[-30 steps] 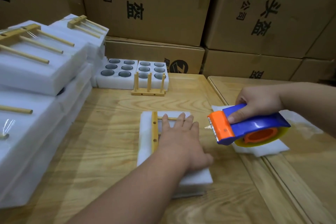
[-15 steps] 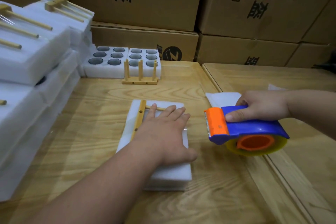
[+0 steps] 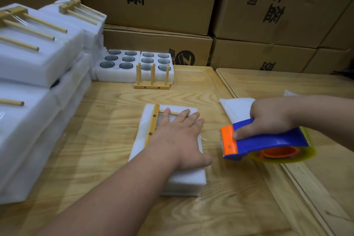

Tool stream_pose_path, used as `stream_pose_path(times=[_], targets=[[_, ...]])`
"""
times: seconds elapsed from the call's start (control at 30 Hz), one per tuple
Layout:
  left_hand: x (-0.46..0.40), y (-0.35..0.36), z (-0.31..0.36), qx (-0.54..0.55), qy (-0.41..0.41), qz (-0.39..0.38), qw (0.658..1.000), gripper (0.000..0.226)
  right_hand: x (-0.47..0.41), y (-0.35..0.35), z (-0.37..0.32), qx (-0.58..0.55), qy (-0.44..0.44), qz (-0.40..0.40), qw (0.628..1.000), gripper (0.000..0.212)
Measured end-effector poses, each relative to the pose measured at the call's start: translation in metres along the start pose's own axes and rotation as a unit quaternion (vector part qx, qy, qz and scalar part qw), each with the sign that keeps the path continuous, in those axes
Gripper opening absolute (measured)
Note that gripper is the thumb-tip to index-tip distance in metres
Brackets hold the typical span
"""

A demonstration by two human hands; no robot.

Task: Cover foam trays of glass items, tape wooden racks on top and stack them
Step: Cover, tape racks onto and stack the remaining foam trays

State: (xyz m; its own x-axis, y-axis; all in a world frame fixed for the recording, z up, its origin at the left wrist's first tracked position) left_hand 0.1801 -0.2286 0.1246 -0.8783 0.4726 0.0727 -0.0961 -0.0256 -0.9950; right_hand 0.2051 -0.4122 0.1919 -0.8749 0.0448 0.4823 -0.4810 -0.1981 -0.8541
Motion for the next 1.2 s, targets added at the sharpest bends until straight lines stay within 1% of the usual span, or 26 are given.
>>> stream_pose_path(times=[0.1, 0.17, 0.2, 0.3, 0.43, 0.57, 0.63, 0.73, 0.83, 0.93, 1.07, 1.2], targets=[[0.0, -0.001, 0.0, 0.0, 0.0, 0.0, 1.0, 0.101, 0.003, -0.005, -0.025, 0.066, -0.004, 0.016, 0.998, 0.062], [0.0, -0.001, 0.0, 0.001, 0.0, 0.001, 1.0, 0.102, 0.005, -0.008, -0.04, 0.086, -0.004, 0.017, 0.996, 0.052], [0.0, -0.002, 0.0, 0.002, 0.0, 0.001, 1.0, 0.103, 0.005, -0.01, -0.046, 0.095, 0.0, 0.012, 0.995, 0.052], [0.001, -0.003, 0.001, 0.005, 0.002, 0.004, 1.0, 0.104, 0.004, -0.012, -0.059, 0.096, 0.014, -0.012, 0.995, 0.064], [0.002, -0.006, 0.002, 0.013, 0.007, 0.013, 1.0, 0.102, 0.0, -0.021, -0.078, 0.106, 0.019, 0.0, 0.994, 0.05], [0.002, -0.008, 0.003, 0.017, 0.008, 0.015, 1.0, 0.105, 0.001, -0.027, -0.091, 0.069, 0.019, -0.017, 0.997, 0.039], [0.002, -0.008, 0.003, 0.015, 0.009, 0.017, 1.0, 0.106, 0.004, -0.034, -0.093, 0.059, 0.009, -0.013, 0.998, 0.034], [0.002, -0.008, 0.003, 0.014, 0.008, 0.018, 1.0, 0.106, 0.007, -0.042, -0.097, 0.052, -0.013, 0.007, 0.999, 0.029], [0.002, -0.007, 0.004, 0.016, 0.01, 0.011, 1.0, 0.102, 0.008, -0.042, -0.111, 0.08, -0.035, 0.051, 0.995, 0.031], [0.001, -0.008, 0.006, 0.022, 0.016, 0.012, 1.0, 0.097, 0.009, -0.039, -0.124, 0.104, -0.029, 0.094, 0.99, 0.025], [0.0, -0.008, 0.008, 0.01, 0.021, 0.01, 1.0, 0.091, 0.011, -0.038, -0.136, 0.129, -0.016, 0.12, 0.984, 0.02], [0.002, -0.01, 0.009, 0.005, 0.024, 0.015, 1.0, 0.086, 0.018, -0.04, -0.147, 0.188, -0.015, 0.172, 0.967, 0.017]])
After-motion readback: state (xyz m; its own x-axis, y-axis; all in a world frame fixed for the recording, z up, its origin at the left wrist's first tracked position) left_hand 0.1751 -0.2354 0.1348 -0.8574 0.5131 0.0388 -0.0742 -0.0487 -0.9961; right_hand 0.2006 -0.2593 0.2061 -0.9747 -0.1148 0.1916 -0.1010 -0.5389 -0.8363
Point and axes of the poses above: each hand's wrist, its own x-axis away from the middle knuckle, its own y-axis out of the palm, z = x × y, the point moved 9 cm from there along -x, towards the middle knuckle
